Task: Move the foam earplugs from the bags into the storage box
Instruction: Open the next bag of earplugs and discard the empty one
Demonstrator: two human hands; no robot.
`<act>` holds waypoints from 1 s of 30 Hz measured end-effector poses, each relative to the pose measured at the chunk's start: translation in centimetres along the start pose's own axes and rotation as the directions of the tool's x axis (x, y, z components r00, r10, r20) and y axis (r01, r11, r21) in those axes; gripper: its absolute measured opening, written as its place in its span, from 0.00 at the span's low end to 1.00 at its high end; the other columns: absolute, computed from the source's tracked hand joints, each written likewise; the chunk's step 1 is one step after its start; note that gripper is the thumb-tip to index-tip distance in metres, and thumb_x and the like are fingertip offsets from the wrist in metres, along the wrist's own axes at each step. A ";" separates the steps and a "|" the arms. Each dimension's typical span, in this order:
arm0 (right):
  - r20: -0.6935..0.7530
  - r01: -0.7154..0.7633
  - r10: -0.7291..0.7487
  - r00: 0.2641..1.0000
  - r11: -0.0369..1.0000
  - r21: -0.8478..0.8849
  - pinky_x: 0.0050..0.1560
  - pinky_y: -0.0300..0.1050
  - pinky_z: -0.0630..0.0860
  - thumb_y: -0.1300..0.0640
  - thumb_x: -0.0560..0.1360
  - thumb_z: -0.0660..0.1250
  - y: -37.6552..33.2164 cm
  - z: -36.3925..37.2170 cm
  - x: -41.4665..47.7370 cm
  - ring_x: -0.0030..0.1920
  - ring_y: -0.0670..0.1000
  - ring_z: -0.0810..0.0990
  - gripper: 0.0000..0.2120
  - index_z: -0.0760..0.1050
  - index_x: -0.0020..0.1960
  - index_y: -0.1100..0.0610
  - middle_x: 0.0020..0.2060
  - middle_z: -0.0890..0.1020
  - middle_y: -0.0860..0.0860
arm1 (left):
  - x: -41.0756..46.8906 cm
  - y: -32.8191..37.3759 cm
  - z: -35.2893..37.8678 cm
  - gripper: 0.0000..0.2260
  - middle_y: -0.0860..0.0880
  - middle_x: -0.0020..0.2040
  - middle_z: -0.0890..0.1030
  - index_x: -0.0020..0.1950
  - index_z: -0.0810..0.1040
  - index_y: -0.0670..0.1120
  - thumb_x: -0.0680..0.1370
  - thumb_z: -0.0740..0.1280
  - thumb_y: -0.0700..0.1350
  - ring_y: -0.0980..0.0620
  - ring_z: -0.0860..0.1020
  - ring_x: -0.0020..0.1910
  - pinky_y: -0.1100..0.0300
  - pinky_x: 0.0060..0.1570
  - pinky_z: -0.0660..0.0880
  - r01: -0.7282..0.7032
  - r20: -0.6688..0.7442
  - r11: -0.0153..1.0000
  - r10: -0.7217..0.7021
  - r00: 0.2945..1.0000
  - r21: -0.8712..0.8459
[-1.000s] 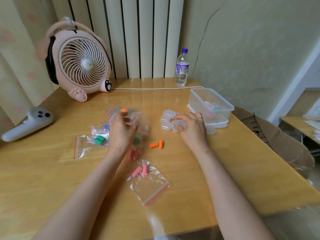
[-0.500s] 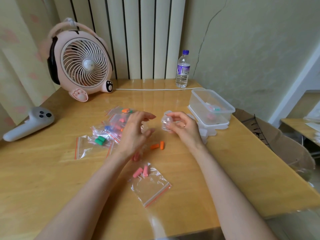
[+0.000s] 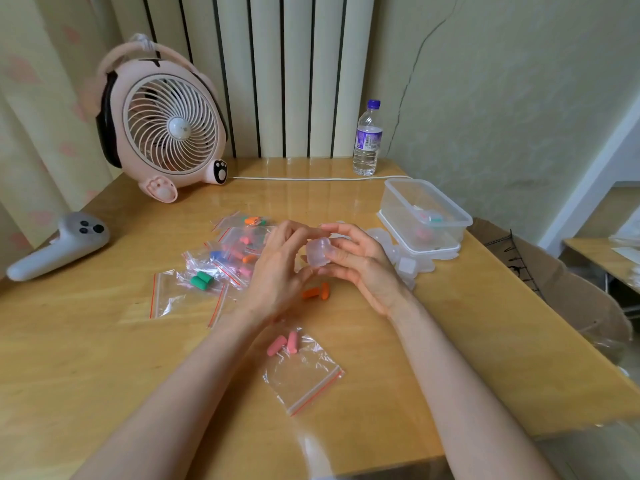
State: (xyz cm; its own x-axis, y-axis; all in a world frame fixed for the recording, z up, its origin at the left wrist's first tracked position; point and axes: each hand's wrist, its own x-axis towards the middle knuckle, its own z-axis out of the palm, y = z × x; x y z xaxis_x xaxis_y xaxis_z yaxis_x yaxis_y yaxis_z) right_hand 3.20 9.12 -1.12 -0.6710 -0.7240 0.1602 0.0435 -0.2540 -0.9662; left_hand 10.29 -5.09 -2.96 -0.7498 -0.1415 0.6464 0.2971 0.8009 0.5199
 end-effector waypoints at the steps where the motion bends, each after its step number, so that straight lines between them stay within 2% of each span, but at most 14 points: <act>1: -0.003 0.000 0.000 1.000 1.000 0.011 0.46 0.45 0.79 0.66 0.74 0.66 0.0 -0.1 0.0 0.49 0.55 0.81 0.16 0.72 0.61 0.59 0.50 0.80 0.59 | 0.0 0.1 -0.1 0.19 0.53 0.50 0.71 0.59 0.77 0.46 0.70 0.70 0.51 0.53 0.70 0.51 0.53 0.52 0.71 -0.003 0.005 1.000 0.003 1.000 0.004; 6: -0.036 -0.012 0.012 0.999 1.000 0.022 0.44 0.45 0.79 0.66 0.76 0.64 0.0 -0.1 -0.1 0.46 0.53 0.82 0.12 0.73 0.58 0.57 0.45 0.82 0.58 | 0.0 0.4 -0.3 0.25 0.55 0.48 0.72 0.60 0.75 0.47 0.68 0.67 0.60 0.58 0.70 0.48 0.57 0.50 0.70 -0.027 0.001 0.999 0.027 1.000 -0.017; 9: -0.008 -0.004 0.005 1.000 0.999 0.034 0.45 0.45 0.79 0.69 0.75 0.63 0.0 -0.2 0.0 0.48 0.54 0.81 0.15 0.73 0.60 0.57 0.48 0.81 0.59 | 0.1 0.3 -0.2 0.24 0.52 0.50 0.73 0.56 0.76 0.43 0.68 0.68 0.60 0.58 0.70 0.48 0.59 0.49 0.70 -0.039 -0.022 0.999 0.039 0.999 -0.013; 12: 0.032 -0.002 0.001 0.999 1.000 0.027 0.48 0.44 0.79 0.71 0.74 0.63 0.0 -0.2 -0.1 0.50 0.54 0.81 0.18 0.73 0.61 0.56 0.50 0.81 0.57 | 0.1 0.0 -0.1 0.22 0.53 0.49 0.73 0.53 0.76 0.45 0.68 0.68 0.60 0.59 0.69 0.46 0.62 0.46 0.70 -0.007 -0.047 1.000 0.007 0.999 -0.009; 14: 0.029 0.002 -0.002 1.000 1.000 0.020 0.49 0.45 0.79 0.71 0.74 0.63 0.1 -0.3 0.0 0.50 0.55 0.81 0.19 0.73 0.61 0.57 0.51 0.80 0.57 | 0.0 -0.1 -0.1 0.21 0.55 0.49 0.72 0.53 0.76 0.46 0.68 0.69 0.59 0.59 0.70 0.45 0.61 0.44 0.70 0.006 -0.058 1.000 -0.006 0.998 0.008; 16: -0.004 -0.003 0.003 1.000 1.000 0.022 0.48 0.48 0.79 0.70 0.74 0.63 0.1 -0.4 0.1 0.49 0.57 0.81 0.17 0.73 0.61 0.58 0.50 0.80 0.58 | 0.0 -0.1 -0.2 0.21 0.55 0.50 0.72 0.57 0.76 0.47 0.68 0.71 0.55 0.58 0.70 0.47 0.61 0.46 0.70 -0.006 -0.045 1.000 0.007 0.999 0.009; 18: -0.035 -0.017 0.018 0.999 0.999 0.035 0.46 0.48 0.80 0.69 0.75 0.63 0.1 -0.3 0.1 0.47 0.58 0.81 0.14 0.73 0.59 0.59 0.49 0.80 0.62 | 0.1 0.0 -0.3 0.23 0.56 0.53 0.71 0.61 0.75 0.49 0.69 0.71 0.55 0.57 0.71 0.49 0.61 0.49 0.70 -0.039 -0.002 0.999 0.039 0.999 -0.006; 20: -0.068 -0.015 0.015 0.998 1.000 0.008 0.40 0.43 0.79 0.69 0.76 0.62 0.1 -0.3 0.0 0.43 0.56 0.81 0.10 0.73 0.55 0.60 0.47 0.80 0.63 | 0.1 0.0 -0.4 0.23 0.56 0.54 0.71 0.62 0.74 0.51 0.69 0.69 0.57 0.56 0.72 0.53 0.59 0.50 0.71 -0.072 0.049 0.997 0.072 0.996 0.001; 22: -0.086 -0.011 0.007 0.996 0.999 -0.049 0.37 0.39 0.77 0.68 0.75 0.63 0.1 -0.3 0.0 0.39 0.54 0.81 0.07 0.72 0.51 0.59 0.44 0.81 0.62 | 0.1 -0.2 -0.4 0.20 0.56 0.53 0.71 0.60 0.74 0.52 0.70 0.70 0.54 0.55 0.72 0.53 0.56 0.47 0.74 -0.085 0.080 0.996 0.084 0.993 0.009; 24: -0.089 -0.020 0.011 0.996 0.994 -0.109 0.38 0.37 0.75 0.66 0.75 0.64 0.2 -0.3 0.0 0.37 0.54 0.82 0.07 0.72 0.51 0.58 0.42 0.82 0.59 | 0.1 -0.4 -0.5 0.18 0.56 0.51 0.71 0.58 0.75 0.50 0.69 0.70 0.51 0.56 0.73 0.49 0.52 0.41 0.75 -0.066 0.075 0.998 0.066 0.995 -0.002; 25: -0.088 -0.020 0.008 0.996 0.991 -0.130 0.39 0.37 0.75 0.65 0.75 0.65 0.3 -0.3 0.0 0.38 0.53 0.82 0.07 0.72 0.52 0.58 0.41 0.82 0.58 | 0.1 -0.4 -0.5 0.19 0.56 0.50 0.71 0.56 0.75 0.48 0.68 0.70 0.53 0.56 0.73 0.47 0.52 0.40 0.75 -0.054 0.064 0.999 0.054 0.996 0.003; 27: -0.084 -0.009 -0.008 0.996 0.980 -0.198 0.44 0.40 0.74 0.62 0.74 0.67 0.5 -0.2 0.1 0.40 0.51 0.81 0.10 0.72 0.54 0.57 0.40 0.83 0.56 | 0.1 -0.3 -0.4 0.23 0.55 0.48 0.70 0.54 0.75 0.45 0.65 0.73 0.56 0.57 0.71 0.44 0.52 0.41 0.74 -0.025 0.047 0.999 0.024 0.999 0.021; 30: -0.090 -0.006 -0.021 0.996 0.959 -0.285 0.53 0.45 0.73 0.63 0.75 0.67 0.7 0.0 0.2 0.40 0.47 0.80 0.10 0.71 0.55 0.56 0.39 0.83 0.55 | 0.0 -0.1 -0.4 0.26 0.53 0.49 0.70 0.55 0.73 0.44 0.63 0.78 0.51 0.56 0.70 0.44 0.50 0.42 0.74 0.022 0.089 0.999 -0.025 0.996 0.029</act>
State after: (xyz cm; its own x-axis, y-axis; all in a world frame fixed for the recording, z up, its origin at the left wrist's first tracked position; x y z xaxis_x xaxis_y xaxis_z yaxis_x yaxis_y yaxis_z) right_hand 3.12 8.77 -1.78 -0.7357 -0.6578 0.1616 -0.1653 -0.0569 -0.9846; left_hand 10.54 -5.44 -2.83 -0.8066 -0.1087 0.5811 0.2635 0.8138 0.5179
